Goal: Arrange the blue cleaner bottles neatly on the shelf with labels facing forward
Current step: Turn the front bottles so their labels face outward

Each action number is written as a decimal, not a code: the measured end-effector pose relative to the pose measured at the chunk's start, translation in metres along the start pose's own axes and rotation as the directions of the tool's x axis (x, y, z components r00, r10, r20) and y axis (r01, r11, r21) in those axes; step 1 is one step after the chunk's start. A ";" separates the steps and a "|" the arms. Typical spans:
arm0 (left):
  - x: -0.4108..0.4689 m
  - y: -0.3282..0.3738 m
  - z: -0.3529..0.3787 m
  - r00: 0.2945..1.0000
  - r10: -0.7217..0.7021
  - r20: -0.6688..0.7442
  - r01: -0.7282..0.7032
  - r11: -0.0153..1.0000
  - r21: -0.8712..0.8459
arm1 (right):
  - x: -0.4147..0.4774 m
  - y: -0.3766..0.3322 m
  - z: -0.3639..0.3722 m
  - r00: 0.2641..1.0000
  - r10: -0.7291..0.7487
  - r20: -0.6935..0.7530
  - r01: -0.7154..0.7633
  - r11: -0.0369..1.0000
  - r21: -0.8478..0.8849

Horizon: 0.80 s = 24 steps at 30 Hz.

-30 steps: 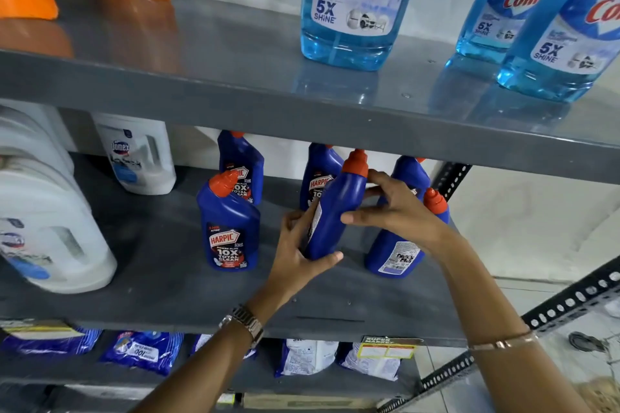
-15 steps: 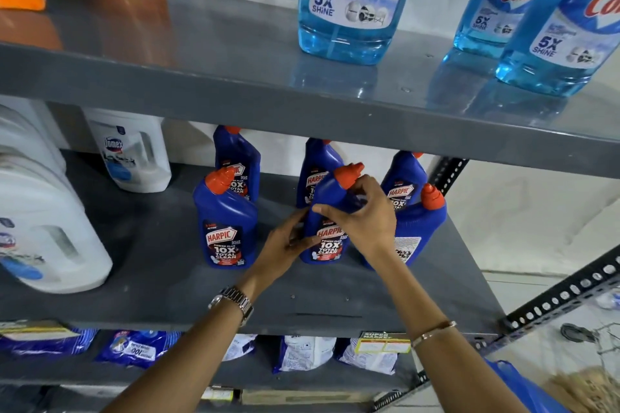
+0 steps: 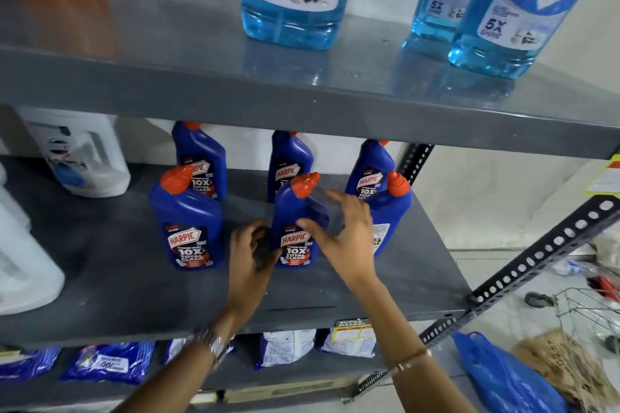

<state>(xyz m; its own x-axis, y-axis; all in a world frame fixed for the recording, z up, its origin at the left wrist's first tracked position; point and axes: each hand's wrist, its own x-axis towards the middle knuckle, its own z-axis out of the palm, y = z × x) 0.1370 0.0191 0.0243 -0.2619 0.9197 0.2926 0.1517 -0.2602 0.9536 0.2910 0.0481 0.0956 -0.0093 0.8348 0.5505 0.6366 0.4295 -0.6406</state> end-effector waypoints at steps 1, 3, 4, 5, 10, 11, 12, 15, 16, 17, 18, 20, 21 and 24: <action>-0.013 0.001 0.008 0.995 0.045 -0.084 -0.044 0.999 0.015 | -0.005 0.007 -0.013 0.993 0.044 -0.109 -0.039 0.998 0.049; -0.033 0.006 0.030 0.994 0.096 -0.042 -0.098 0.995 -0.037 | -0.010 0.026 -0.039 0.929 0.186 -0.320 -0.133 0.974 0.181; -0.037 0.011 0.045 0.994 0.093 0.052 -0.088 0.993 -0.079 | -0.010 0.036 -0.052 0.888 0.266 -0.374 -0.185 0.953 0.238; -0.036 0.017 0.062 0.983 0.078 0.167 -0.059 0.992 -0.115 | -0.008 0.045 -0.062 0.862 0.342 -0.373 -0.247 0.928 0.280; -0.002 0.027 0.128 0.932 0.044 0.359 -0.025 0.998 -0.057 | 0.020 0.073 -0.089 0.901 0.434 -0.010 -0.411 0.861 0.299; 0.006 0.024 0.134 0.940 0.038 0.339 -0.017 0.998 -0.064 | 0.026 0.078 -0.091 0.907 0.418 0.051 -0.413 0.859 0.303; 0.013 0.020 0.138 0.947 0.035 0.320 -0.017 0.998 -0.060 | 0.031 0.083 -0.092 0.909 0.401 0.108 -0.414 0.854 0.314; 0.020 0.001 0.146 0.969 0.020 0.246 -0.024 1.000 0.014 | 0.035 0.096 -0.090 0.894 0.373 0.248 -0.439 0.839 0.321; 0.020 -0.006 0.148 0.979 0.009 0.206 -0.020 0.999 0.050 | 0.034 0.100 -0.088 0.893 0.366 0.262 -0.437 0.846 0.307; 0.021 -0.012 0.150 0.984 0.003 0.178 -0.016 0.997 0.072 | 0.033 0.102 -0.087 0.897 0.361 0.255 -0.429 0.852 0.300; 0.021 -0.015 0.151 0.985 -0.007 0.173 -0.005 0.998 0.070 | 0.031 0.105 -0.087 0.901 0.363 0.239 -0.424 0.853 0.304; 0.022 -0.013 0.150 0.980 -0.013 0.198 0.011 1.000 0.010 | 0.030 0.107 -0.090 0.904 0.365 0.222 -0.421 0.850 0.317; 0.022 -0.010 0.149 0.977 -0.002 0.213 0.005 1.000 -0.012 | 0.030 0.106 -0.093 0.907 0.359 0.219 -0.415 0.851 0.323; 0.023 0.007 0.146 0.965 0.037 0.259 -0.026 0.999 -0.045 | 0.031 0.099 -0.110 0.928 0.332 0.172 -0.373 0.847 0.380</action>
<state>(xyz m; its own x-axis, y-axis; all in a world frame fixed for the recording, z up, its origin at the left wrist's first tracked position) 0.2712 0.0813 0.0277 -0.0004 0.9542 0.2992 0.1156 -0.2972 0.9478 0.4391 0.0784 0.1082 0.0700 0.9760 0.2062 0.2494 0.1830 -0.9509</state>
